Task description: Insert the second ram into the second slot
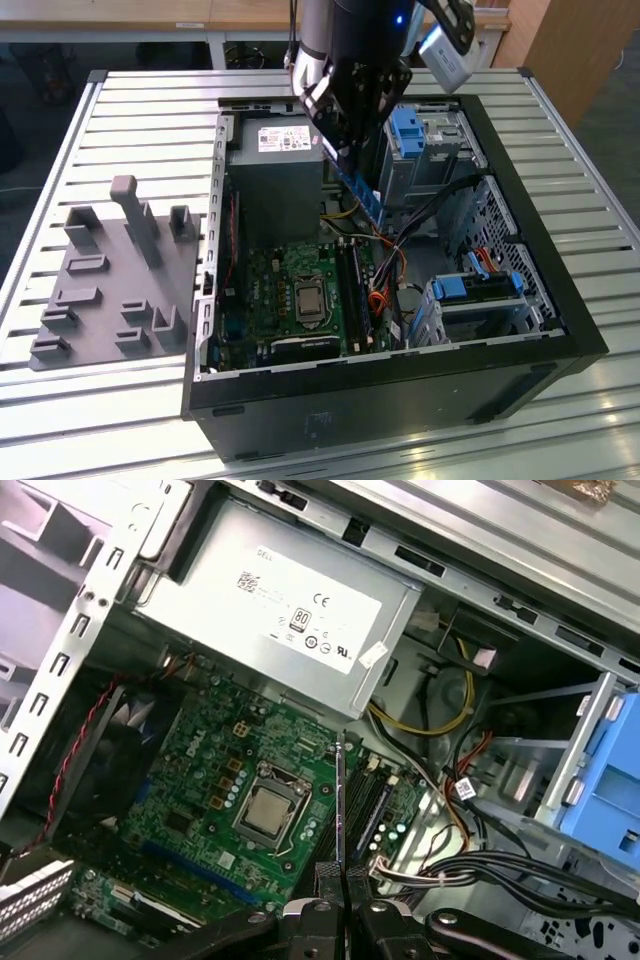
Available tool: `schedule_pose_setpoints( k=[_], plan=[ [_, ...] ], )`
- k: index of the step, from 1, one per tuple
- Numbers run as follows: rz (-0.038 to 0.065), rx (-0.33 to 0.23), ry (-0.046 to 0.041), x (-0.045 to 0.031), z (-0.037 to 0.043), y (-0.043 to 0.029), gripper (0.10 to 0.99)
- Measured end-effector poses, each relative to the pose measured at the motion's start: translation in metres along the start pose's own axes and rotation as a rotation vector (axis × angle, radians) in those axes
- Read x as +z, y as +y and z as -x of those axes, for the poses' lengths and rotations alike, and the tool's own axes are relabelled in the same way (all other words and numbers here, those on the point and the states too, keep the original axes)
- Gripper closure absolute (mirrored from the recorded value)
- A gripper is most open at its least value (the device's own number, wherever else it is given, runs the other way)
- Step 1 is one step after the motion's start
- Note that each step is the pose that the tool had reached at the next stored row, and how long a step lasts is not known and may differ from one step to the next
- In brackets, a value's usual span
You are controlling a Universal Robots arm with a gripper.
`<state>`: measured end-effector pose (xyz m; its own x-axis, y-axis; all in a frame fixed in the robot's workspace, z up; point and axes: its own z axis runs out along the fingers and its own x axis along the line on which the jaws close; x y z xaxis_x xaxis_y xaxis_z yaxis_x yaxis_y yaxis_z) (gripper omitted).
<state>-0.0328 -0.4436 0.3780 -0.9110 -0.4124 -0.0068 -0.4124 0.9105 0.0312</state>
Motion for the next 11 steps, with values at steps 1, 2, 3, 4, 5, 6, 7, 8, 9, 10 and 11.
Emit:
schedule_pose_setpoints(
  k=[1,2,3,4,5,6,7,8,9,10,11],
  plan=[
    [0.0,0.01,-0.0003,0.0,0.0,0.0,0.953],
    [0.0,0.021,-0.0007,0.0,0.0,0.0,0.953],
    [0.0,0.032,-0.001,0.0,0.0,0.0,0.953],
    [0.0,0.043,-0.0013,0.0,0.0,0.0,0.953],
    [0.0,0.053,-0.0017,0.0,0.0,0.0,0.953],
    [0.0,0.064,-0.002,0.0,0.0,0.0,0.953],
    [0.0,0.074,-0.0024,0.0,0.0,0.0,0.953],
    [-0.001,0.086,-0.0027,0.0,0.0,0.0,0.953],
    [-0.001,0.098,-0.0031,0.0001,0.0,0.0,0.953],
    [-0.001,0.111,-0.0035,0.0001,0.0,0.0,0.953],
    [-0.001,0.123,-0.0038,0.0001,0.0,0.0,0.953]
  ],
)
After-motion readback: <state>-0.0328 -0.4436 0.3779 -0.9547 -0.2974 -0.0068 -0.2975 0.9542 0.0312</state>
